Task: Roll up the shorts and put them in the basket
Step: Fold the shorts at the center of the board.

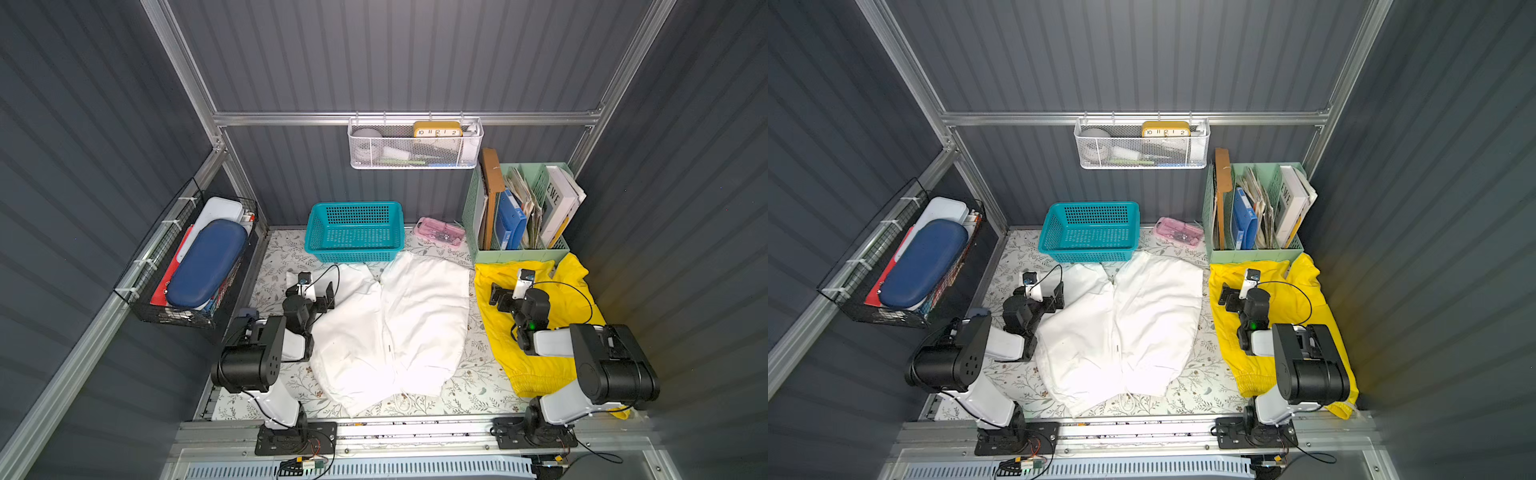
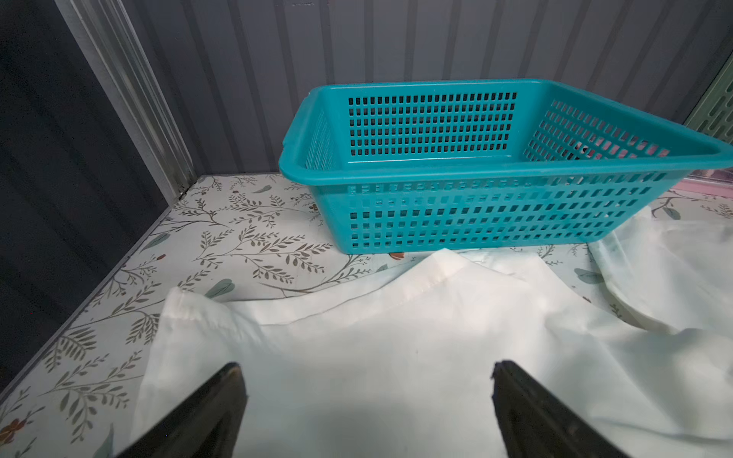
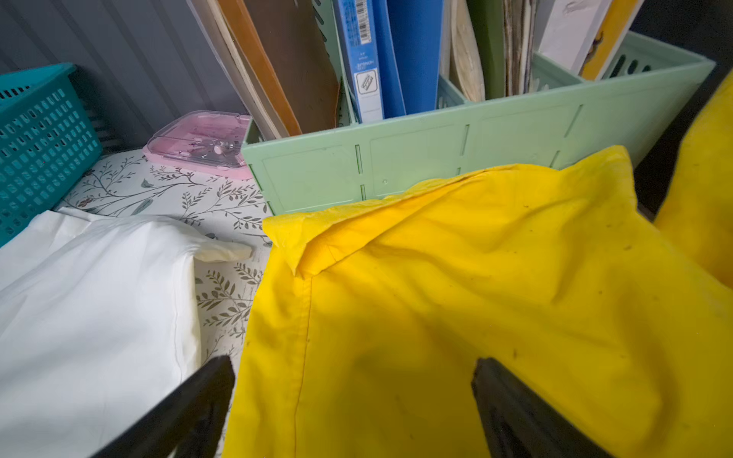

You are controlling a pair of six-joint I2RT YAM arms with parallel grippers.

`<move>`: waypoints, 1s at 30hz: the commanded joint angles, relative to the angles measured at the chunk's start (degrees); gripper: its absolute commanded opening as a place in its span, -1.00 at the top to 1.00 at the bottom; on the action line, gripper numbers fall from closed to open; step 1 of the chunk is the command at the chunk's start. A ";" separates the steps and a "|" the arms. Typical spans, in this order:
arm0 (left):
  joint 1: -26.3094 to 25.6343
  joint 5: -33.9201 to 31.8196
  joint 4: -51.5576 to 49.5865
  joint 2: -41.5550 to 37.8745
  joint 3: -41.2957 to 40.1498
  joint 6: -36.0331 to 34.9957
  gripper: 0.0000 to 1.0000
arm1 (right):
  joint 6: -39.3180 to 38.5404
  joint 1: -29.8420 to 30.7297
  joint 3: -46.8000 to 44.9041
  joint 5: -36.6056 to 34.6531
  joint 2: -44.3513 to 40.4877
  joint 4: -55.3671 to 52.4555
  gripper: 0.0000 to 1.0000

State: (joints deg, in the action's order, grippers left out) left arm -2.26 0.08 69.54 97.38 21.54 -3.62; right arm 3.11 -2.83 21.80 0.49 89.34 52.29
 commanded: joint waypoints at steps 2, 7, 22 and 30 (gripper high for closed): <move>0.33 0.67 0.76 0.00 0.43 -0.86 -0.99 | -0.04 0.28 0.43 0.35 0.34 1.06 -0.98; 0.33 0.58 0.76 0.00 0.43 -0.86 -1.00 | 0.04 0.28 0.43 0.23 0.34 1.14 -0.98; 0.41 0.48 0.99 -0.34 0.77 -1.02 -0.99 | 0.37 0.70 0.08 -2.00 -1.79 0.33 -0.95; -1.34 0.92 -22.16 -11.91 11.99 -1.31 -1.00 | 0.66 0.98 6.67 -1.90 -14.37 -22.63 -0.93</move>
State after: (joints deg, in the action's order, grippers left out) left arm -2.57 -0.12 53.56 90.06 31.68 -3.86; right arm 3.16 -2.13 25.02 -0.84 78.13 39.53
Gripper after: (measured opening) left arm 0.997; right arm 0.965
